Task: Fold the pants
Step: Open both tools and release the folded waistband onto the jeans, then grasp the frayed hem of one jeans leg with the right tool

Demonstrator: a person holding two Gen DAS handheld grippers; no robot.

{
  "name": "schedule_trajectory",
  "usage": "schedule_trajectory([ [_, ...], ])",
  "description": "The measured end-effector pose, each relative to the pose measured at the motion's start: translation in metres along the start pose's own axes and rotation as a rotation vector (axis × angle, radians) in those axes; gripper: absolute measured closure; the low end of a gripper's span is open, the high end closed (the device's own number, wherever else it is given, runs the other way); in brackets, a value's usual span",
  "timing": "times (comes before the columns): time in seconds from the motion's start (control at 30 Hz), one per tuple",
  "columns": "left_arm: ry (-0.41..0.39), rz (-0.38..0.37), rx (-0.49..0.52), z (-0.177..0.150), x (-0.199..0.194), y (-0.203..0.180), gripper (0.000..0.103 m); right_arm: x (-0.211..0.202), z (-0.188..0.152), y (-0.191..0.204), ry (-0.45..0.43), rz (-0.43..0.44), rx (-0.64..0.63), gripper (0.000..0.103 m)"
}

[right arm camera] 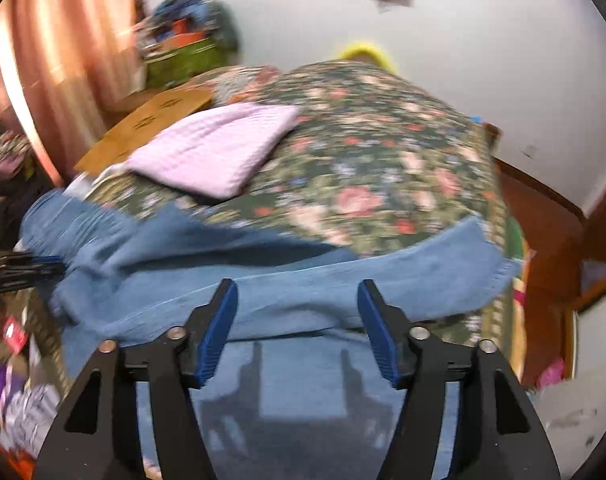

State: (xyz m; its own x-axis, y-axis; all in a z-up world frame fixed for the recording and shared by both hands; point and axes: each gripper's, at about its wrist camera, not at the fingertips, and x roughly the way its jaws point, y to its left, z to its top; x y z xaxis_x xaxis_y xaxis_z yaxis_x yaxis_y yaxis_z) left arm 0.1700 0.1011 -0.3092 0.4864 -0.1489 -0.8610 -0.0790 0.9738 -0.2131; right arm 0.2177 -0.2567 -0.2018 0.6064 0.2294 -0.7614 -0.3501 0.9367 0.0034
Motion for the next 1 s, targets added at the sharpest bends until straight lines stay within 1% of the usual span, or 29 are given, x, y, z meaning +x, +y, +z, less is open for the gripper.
schedule_trajectory([
  [0.07, -0.040, 0.015, -0.005, 0.022, -0.008, -0.003, 0.076, 0.006, 0.005, -0.015, 0.011, -0.038, 0.022, 0.041],
  [0.1, -0.056, 0.018, -0.004, 0.032, -0.009, -0.005, 0.071, 0.013, 0.008, -0.024, 0.018, -0.065, 0.033, 0.041],
  [0.13, -0.069, 0.023, 0.001, 0.041, -0.008, -0.008, 0.068, 0.017, 0.011, -0.029, 0.024, -0.084, 0.041, 0.041],
  [0.23, -0.102, 0.049, 0.038, 0.072, -0.002, -0.021, 0.068, 0.034, 0.017, -0.049, 0.042, -0.122, 0.076, 0.041],
  [0.27, -0.110, 0.045, 0.050, 0.082, 0.002, -0.027, 0.068, 0.040, 0.018, -0.055, 0.049, -0.131, 0.094, 0.040],
  [0.33, -0.118, 0.031, 0.072, 0.096, 0.009, -0.038, 0.062, 0.057, 0.021, -0.071, 0.066, -0.148, 0.141, 0.039],
  [0.4, -0.132, 0.021, 0.096, 0.107, 0.018, -0.050, 0.059, 0.077, 0.022, -0.088, 0.094, -0.151, 0.194, 0.038],
  [0.47, -0.134, 0.016, 0.128, 0.116, 0.029, -0.062, 0.059, 0.096, 0.024, -0.103, 0.126, -0.148, 0.245, 0.038],
  [0.53, -0.129, 0.019, 0.161, 0.121, 0.042, -0.073, 0.059, 0.117, 0.027, -0.118, 0.152, -0.144, 0.291, 0.038],
  [0.6, -0.121, 0.025, 0.189, 0.123, 0.055, -0.082, 0.059, 0.133, 0.030, -0.127, 0.171, -0.159, 0.310, 0.038],
  [0.7, -0.113, 0.036, 0.218, 0.124, 0.070, -0.091, 0.059, 0.150, 0.034, -0.132, 0.192, -0.193, 0.298, 0.038],
  [0.83, -0.100, 0.025, 0.222, 0.122, 0.081, -0.093, 0.059, 0.170, 0.034, -0.133, 0.233, -0.190, 0.265, 0.038],
  [0.9, -0.098, 0.036, 0.232, 0.121, 0.087, -0.094, 0.059, 0.177, 0.033, -0.132, 0.236, -0.196, 0.247, 0.037],
  [1.0, -0.093, 0.043, 0.237, 0.119, 0.094, -0.095, 0.059, 0.177, 0.030, -0.132, 0.230, -0.190, 0.254, 0.037],
])
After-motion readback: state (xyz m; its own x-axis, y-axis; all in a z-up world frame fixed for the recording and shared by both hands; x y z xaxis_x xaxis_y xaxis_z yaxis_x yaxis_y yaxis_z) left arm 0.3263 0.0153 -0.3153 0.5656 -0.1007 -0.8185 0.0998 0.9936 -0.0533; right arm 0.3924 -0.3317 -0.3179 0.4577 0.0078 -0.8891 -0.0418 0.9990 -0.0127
